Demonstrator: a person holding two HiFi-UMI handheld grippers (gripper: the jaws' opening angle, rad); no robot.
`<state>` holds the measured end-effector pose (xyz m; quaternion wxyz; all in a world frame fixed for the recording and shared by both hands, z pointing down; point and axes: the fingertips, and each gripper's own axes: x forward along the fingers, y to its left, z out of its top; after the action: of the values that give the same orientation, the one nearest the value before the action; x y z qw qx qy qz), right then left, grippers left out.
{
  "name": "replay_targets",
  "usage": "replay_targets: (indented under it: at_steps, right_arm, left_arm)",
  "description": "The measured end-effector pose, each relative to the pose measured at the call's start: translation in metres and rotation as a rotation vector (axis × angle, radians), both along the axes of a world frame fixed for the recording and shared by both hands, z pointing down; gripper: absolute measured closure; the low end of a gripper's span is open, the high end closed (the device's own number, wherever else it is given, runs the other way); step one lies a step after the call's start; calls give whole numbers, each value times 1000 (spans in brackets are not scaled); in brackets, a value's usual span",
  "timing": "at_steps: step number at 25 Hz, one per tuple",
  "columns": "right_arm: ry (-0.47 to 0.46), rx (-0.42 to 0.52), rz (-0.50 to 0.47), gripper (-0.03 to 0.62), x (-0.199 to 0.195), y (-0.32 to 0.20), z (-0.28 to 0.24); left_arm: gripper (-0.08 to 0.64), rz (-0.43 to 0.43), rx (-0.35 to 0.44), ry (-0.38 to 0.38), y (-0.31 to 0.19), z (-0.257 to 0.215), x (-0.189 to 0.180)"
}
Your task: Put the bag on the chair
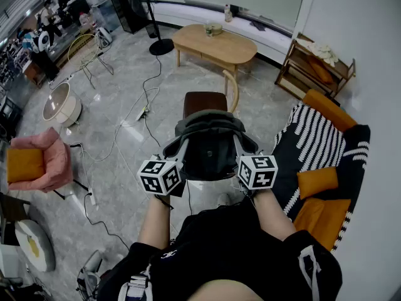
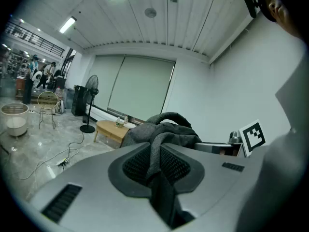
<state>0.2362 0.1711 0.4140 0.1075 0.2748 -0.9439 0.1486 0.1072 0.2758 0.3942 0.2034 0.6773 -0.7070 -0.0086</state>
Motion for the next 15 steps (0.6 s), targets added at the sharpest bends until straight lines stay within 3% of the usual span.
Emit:
replay_targets:
  at_steps: [5,15]
  right_arm:
    - [6,-1,-10,523,0,-15,3]
    - [-68,-1,-95,523,-28,-73,-12]
  left_arm:
    - [495,-13,-6,-2,-15,3,1]
    - [499,-83,1,-33,-69,-14,-22]
